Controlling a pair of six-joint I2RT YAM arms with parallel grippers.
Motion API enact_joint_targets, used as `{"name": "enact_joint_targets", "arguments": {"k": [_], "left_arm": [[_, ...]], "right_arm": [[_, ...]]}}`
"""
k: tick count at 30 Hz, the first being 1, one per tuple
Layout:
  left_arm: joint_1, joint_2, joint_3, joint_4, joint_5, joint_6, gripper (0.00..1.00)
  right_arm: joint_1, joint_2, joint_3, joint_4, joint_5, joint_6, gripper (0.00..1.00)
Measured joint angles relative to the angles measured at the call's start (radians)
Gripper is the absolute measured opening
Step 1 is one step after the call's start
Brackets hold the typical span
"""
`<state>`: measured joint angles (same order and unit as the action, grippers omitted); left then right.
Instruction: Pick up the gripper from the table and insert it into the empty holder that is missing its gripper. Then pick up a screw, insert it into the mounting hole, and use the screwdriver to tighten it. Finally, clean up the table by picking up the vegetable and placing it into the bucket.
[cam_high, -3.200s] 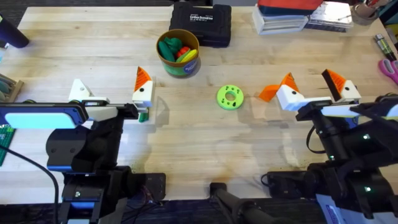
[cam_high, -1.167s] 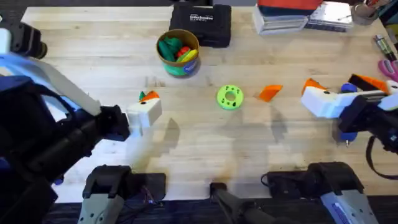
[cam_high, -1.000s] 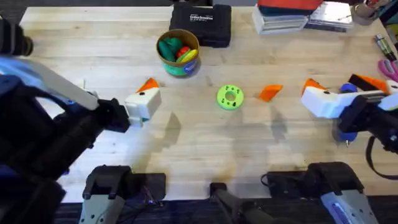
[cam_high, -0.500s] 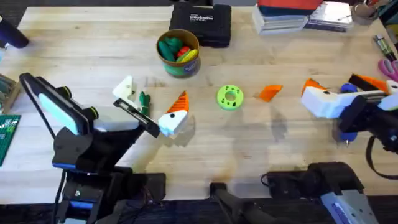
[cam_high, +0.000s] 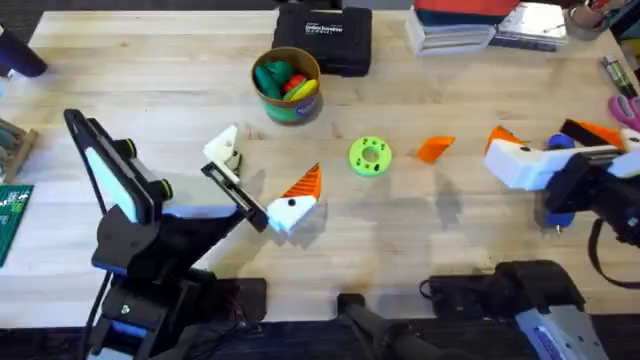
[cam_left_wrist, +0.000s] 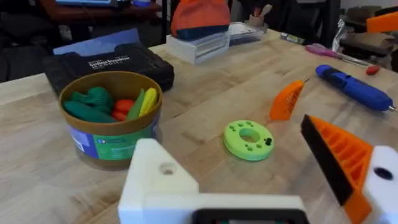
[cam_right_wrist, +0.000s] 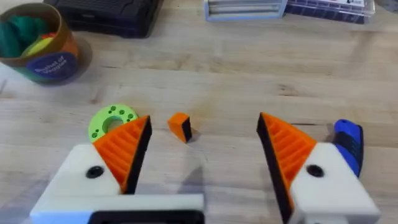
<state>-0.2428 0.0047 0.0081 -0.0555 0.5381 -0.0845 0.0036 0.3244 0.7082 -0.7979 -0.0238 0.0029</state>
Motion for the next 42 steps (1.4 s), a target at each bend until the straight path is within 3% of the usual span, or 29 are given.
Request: {"name": "enact_joint_targets", "arguments": {"k": [18, 27, 32, 37, 42], "left_arm": [[0.0, 0.0, 0.0, 0.001, 0.006, 0.005, 0.985], [0.0, 0.0, 0.002, -0.019, 0.262, 0.005, 0.985], [0.0, 0.0, 0.002, -0.025, 0.332, 0.006, 0.985], [0.0, 0.0, 0.002, -0.027, 0.354, 0.005, 0.985], [0.0, 0.0, 0.002, -0.028, 0.36, 0.005, 0.985]], "right_arm": [[0.0, 0.0, 0.0, 0.005, 0.0, 0.0, 0.994], [0.0, 0.0, 0.0, -0.033, 0.0, -0.004, 0.994], [0.0, 0.005, 0.0, -0.05, 0.0, 0.011, 0.994], [0.0, 0.145, 0.057, -0.08, -0.024, -0.026, 0.993], [0.024, 0.433, 0.223, -0.182, -0.038, -0.148, 0.994]]}}
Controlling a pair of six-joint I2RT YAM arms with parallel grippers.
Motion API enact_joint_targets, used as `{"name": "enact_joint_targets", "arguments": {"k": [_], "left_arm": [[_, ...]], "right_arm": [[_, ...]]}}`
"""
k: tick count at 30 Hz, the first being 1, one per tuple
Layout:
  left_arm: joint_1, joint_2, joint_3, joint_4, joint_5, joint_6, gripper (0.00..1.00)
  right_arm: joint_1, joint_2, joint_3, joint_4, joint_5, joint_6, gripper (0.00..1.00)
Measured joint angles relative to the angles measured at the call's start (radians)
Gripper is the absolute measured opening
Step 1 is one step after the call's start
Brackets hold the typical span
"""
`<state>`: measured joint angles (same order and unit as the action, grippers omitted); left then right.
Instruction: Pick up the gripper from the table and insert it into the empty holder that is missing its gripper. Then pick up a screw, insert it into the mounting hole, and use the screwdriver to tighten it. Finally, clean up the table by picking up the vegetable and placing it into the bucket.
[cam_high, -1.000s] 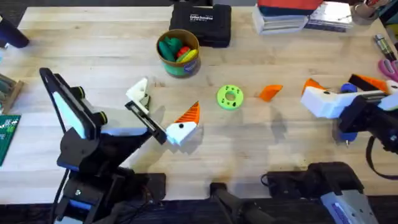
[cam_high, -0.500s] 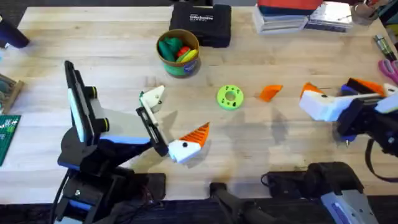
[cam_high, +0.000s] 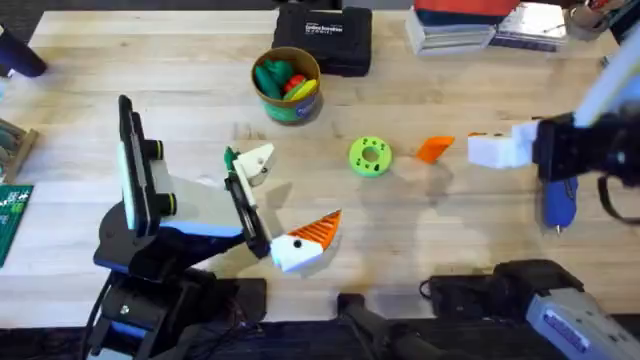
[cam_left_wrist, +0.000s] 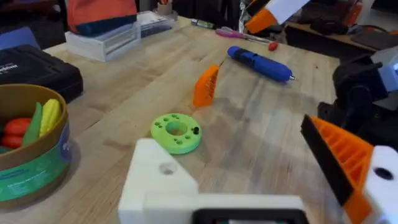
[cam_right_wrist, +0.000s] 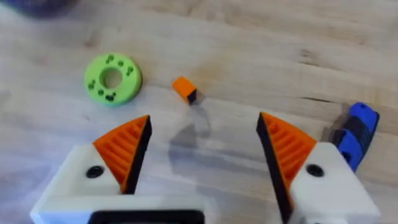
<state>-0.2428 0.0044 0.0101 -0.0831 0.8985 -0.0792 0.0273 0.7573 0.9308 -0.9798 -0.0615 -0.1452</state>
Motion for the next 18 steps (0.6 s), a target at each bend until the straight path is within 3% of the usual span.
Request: {"name": "enact_joint_targets", "arguments": {"k": [4, 8, 18], "left_arm": [[0.0, 0.0, 0.0, 0.0, 0.0, 0.0, 0.985], [0.0, 0.0, 0.0, 0.0, 0.0, 0.0, 0.985], [0.0, 0.0, 0.0, 0.0, 0.001, 0.0, 0.987]], "right_arm": [[0.03, 0.223, 0.112, -0.064, 0.02, -0.116, 0.994], [0.045, 0.382, 0.144, -0.049, 0.081, -0.187, 0.995], [0.099, 0.591, 0.144, -0.048, 0.107, -0.418, 0.994]]}}
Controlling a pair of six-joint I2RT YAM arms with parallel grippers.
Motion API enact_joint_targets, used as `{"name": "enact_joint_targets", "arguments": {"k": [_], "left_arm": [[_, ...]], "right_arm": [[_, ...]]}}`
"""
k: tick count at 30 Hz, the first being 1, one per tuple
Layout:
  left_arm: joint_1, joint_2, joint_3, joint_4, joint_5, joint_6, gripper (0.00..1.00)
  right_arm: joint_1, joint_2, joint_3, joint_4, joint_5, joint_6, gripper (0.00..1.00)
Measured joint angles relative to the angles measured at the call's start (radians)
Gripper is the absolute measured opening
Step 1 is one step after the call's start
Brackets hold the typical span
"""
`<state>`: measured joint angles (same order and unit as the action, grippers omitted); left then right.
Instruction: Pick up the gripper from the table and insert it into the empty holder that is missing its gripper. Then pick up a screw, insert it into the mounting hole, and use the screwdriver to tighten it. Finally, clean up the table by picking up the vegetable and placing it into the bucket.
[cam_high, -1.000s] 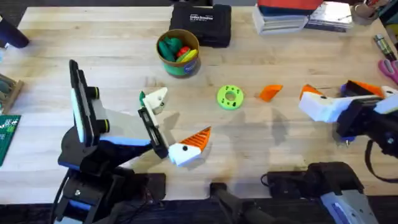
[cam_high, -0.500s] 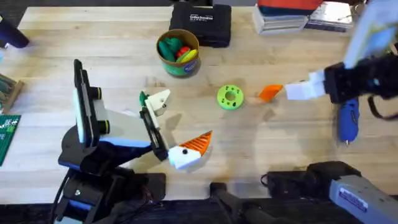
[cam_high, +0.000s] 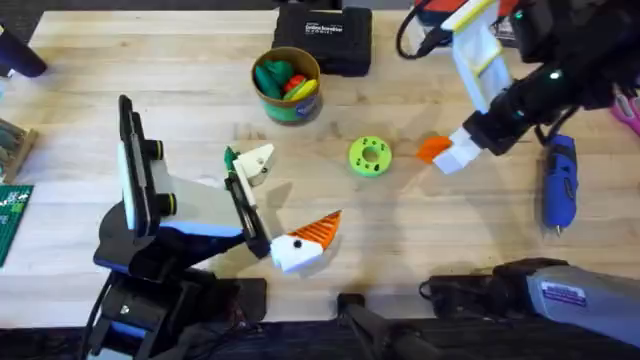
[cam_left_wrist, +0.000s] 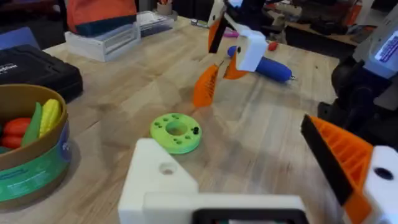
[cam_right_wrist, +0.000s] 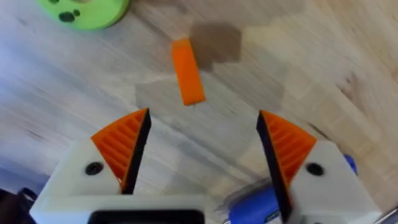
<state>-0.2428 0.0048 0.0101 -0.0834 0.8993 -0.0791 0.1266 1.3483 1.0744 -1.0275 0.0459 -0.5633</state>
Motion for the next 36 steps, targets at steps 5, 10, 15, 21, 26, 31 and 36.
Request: {"name": "enact_joint_targets", "arguments": {"k": [5, 10, 15, 21, 26, 31, 36], "left_arm": [[0.0, 0.0, 0.0, 0.0, 0.001, 0.0, 0.986], [0.0, 0.0, 0.0, 0.0, 0.002, 0.0, 0.986], [0.0, 0.0, 0.0, 0.0, 0.002, 0.0, 0.986], [0.0, 0.0, 0.0, 0.0, 0.002, 0.0, 0.986], [0.0, 0.0, 0.0, 0.0, 0.002, 0.0, 0.985], [0.0, 0.0, 0.0, 0.0, 0.002, 0.0, 0.985], [0.0, 0.0, 0.0, 0.0, 0.002, 0.0, 0.985]], "right_arm": [[0.007, 0.088, 0.0, 0.053, -0.004, -0.052, 0.987], [0.007, 0.114, 0.0, 0.068, -0.02, -0.07, 0.853], [0.007, 0.113, 0.0, 0.085, -0.062, -0.073, 0.597], [0.007, 0.114, 0.0, 0.077, -0.071, -0.073, 0.577], [0.007, 0.14, 0.001, 0.07, -0.075, -0.074, 0.512], [0.015, 0.167, 0.001, 0.079, -0.077, -0.074, 0.417], [0.026, 0.167, 0.001, 0.086, -0.078, -0.075, 0.149]]}}
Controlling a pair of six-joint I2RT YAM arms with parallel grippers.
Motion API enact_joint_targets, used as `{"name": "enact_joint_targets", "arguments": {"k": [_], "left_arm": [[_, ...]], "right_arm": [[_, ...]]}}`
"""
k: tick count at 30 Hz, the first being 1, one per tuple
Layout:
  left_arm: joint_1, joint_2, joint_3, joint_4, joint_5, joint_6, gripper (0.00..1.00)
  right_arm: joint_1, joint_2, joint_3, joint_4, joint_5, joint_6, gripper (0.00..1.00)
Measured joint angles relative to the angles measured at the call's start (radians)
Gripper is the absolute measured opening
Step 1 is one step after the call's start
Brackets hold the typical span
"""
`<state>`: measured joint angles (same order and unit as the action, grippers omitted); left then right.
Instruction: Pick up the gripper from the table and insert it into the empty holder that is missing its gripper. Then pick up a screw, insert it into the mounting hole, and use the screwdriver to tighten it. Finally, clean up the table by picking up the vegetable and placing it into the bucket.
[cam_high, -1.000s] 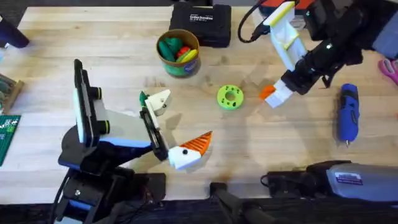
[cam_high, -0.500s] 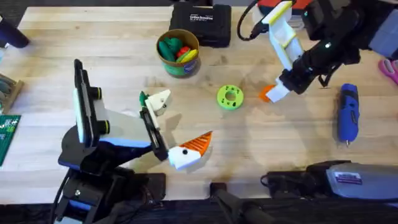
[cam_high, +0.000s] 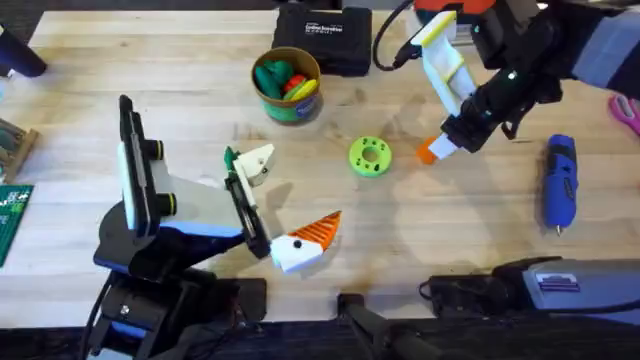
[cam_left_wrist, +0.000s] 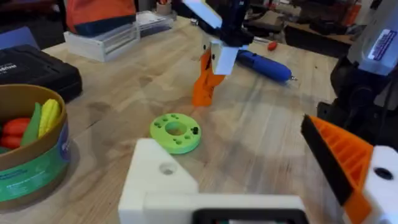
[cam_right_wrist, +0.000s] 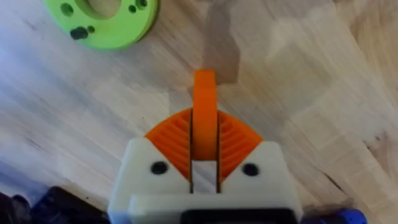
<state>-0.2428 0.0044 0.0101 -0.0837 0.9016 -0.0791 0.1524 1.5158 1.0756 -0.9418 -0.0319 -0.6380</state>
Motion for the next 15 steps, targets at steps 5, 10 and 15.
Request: {"name": "enact_joint_targets", "arguments": {"k": [5, 10, 15], "left_arm": [[0.0, 0.0, 0.0, 0.0, 0.0, 0.0, 0.985], [0.0, 0.0, 0.0, 0.0, 0.0, 0.0, 0.986], [0.0, 0.0, 0.0, 0.0, 0.0, 0.0, 0.985]], "right_arm": [[0.0, -0.005, 0.002, 0.001, 0.0, 0.001, 0.018], [0.0, -0.158, 0.002, 0.002, -0.017, 0.035, 0.016], [-0.003, -0.329, 0.002, -0.009, -0.047, 0.085, 0.016]]}}
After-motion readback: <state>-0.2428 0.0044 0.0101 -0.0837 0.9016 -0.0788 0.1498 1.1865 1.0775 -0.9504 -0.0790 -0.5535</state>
